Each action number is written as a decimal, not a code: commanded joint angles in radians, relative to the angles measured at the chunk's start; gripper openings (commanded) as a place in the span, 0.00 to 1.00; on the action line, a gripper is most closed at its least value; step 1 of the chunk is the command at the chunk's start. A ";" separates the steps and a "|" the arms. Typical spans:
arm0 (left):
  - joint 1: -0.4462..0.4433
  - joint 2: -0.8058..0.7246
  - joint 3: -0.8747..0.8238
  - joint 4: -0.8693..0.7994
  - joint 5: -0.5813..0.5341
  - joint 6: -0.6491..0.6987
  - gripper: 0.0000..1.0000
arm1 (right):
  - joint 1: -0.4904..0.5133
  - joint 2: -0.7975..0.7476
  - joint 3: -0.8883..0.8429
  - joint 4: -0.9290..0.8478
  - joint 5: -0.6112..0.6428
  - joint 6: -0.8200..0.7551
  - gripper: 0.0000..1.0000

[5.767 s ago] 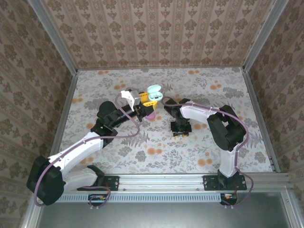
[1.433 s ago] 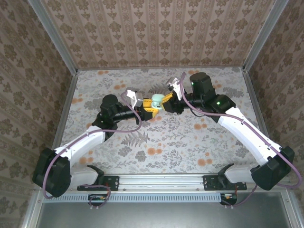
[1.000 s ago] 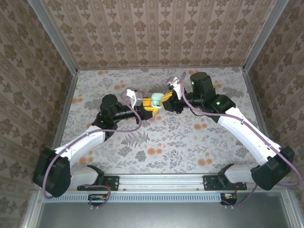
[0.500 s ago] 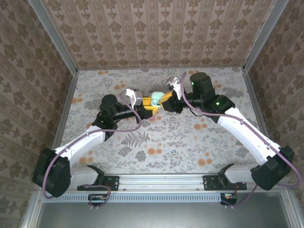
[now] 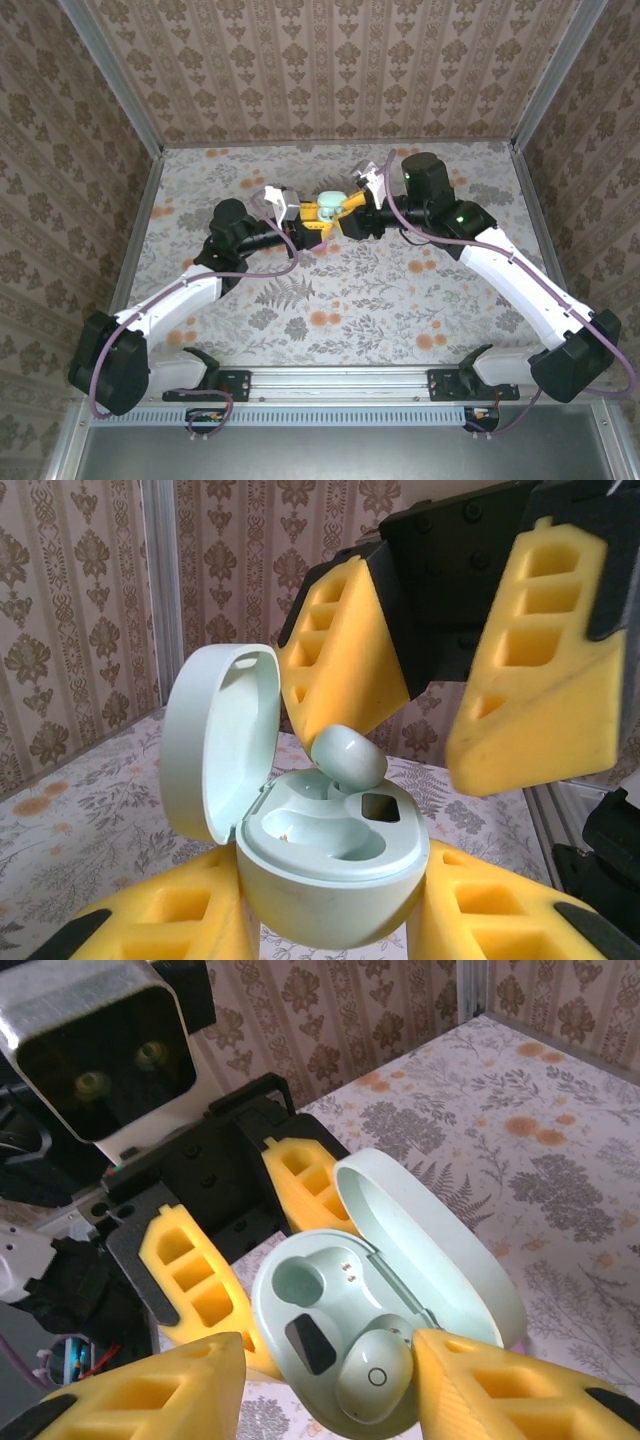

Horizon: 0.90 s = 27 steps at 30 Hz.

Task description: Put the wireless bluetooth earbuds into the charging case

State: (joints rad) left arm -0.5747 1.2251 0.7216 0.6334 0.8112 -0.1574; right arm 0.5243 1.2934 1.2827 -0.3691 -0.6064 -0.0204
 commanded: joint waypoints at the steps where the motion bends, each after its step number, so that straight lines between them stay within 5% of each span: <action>1: -0.005 -0.003 0.023 0.038 -0.004 0.010 0.36 | -0.015 -0.033 -0.001 0.026 -0.059 0.074 0.53; 8: -0.005 -0.012 0.016 0.039 -0.018 0.025 0.36 | -0.062 -0.019 0.035 0.032 -0.134 0.299 0.59; 14: -0.005 -0.011 0.012 0.037 -0.017 0.034 0.36 | -0.071 -0.023 0.024 0.043 -0.135 0.378 0.52; 24: -0.013 -0.045 0.003 -0.042 -0.092 0.123 0.36 | -0.153 -0.090 -0.023 -0.005 0.038 0.525 0.48; 27: -0.013 -0.049 -0.002 -0.036 -0.108 0.122 0.36 | -0.202 -0.134 -0.059 -0.109 0.191 0.571 0.47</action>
State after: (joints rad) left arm -0.5823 1.2064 0.7212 0.6014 0.7292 -0.0692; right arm 0.3550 1.2121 1.2587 -0.3733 -0.5728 0.4702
